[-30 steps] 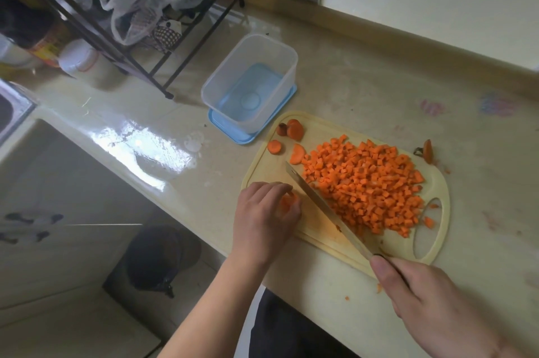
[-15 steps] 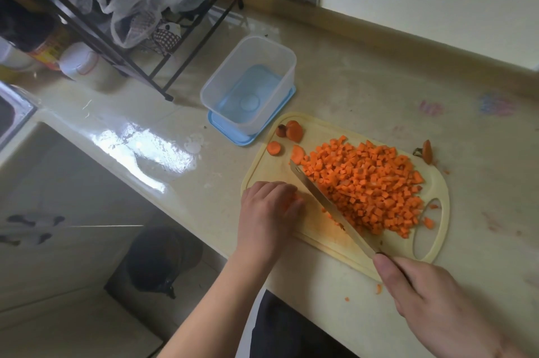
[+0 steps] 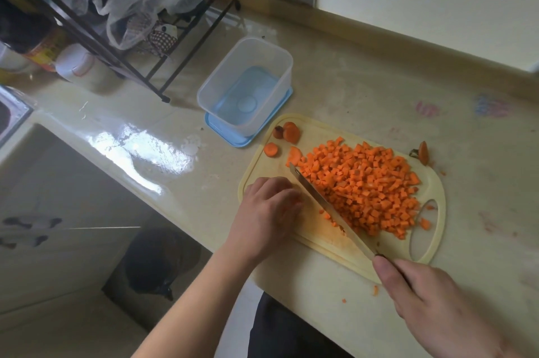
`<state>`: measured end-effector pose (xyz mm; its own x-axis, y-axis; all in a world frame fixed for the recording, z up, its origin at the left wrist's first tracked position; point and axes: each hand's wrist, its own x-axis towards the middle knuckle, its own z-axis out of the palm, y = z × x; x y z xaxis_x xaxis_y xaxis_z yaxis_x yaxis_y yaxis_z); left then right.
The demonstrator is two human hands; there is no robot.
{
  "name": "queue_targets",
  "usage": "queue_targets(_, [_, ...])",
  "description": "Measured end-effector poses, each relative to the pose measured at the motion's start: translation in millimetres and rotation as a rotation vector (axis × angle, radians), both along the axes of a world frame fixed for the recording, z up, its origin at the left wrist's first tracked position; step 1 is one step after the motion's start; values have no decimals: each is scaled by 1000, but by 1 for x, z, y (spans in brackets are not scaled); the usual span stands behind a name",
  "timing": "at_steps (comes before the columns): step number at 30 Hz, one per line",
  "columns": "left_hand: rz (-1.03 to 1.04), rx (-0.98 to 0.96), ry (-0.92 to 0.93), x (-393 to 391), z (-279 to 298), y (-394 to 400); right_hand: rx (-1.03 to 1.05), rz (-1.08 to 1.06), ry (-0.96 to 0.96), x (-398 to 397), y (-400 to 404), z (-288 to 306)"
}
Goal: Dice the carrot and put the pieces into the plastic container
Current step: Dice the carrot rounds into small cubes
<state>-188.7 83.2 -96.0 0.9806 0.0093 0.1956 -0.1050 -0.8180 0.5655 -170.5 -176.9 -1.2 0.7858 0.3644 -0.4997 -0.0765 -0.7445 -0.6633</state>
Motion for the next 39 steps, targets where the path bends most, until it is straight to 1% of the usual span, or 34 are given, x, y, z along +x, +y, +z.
queue_targets(4, [-33,8,-44,6,5,17,-13,-5,41,0,0,-2])
queue_targets(6, [-89,21,-67,7,6,21,-25,-13,43,0,-1,-3])
queue_targets(10, [-210,99,-24,5,3,24,-30,-7,24,0,-1,-4])
queue_targets(12, [-217,113,-15,3,1,24,-21,-13,17,0,-1,-3])
queue_targets(18, [-150,85,-33,-3,3,16,3,-35,9,-1,0,-3])
queue_targets(20, [-171,73,-17,0,5,15,-6,-31,12,-1,0,-4])
queue_targets(23, [-307,86,66,4,12,25,-19,-47,46,-1,0,-3])
queue_targets(26, [-442,149,152,11,18,39,-9,-48,61,-1,-2,-3])
queue_targets(28, [-495,208,127,16,17,43,-16,-55,68,-1,-2,-5])
queue_targets(31, [-535,201,68,20,12,45,-32,-59,71,-2,-1,-7])
queue_targets(33, [-524,175,39,17,8,45,-36,-51,66,-3,-1,-8])
queue_targets(35, [-468,158,16,11,4,41,-39,-45,62,-3,0,-9])
queue_targets(39, [-235,47,-28,-3,2,17,-35,-40,71,-4,2,-11])
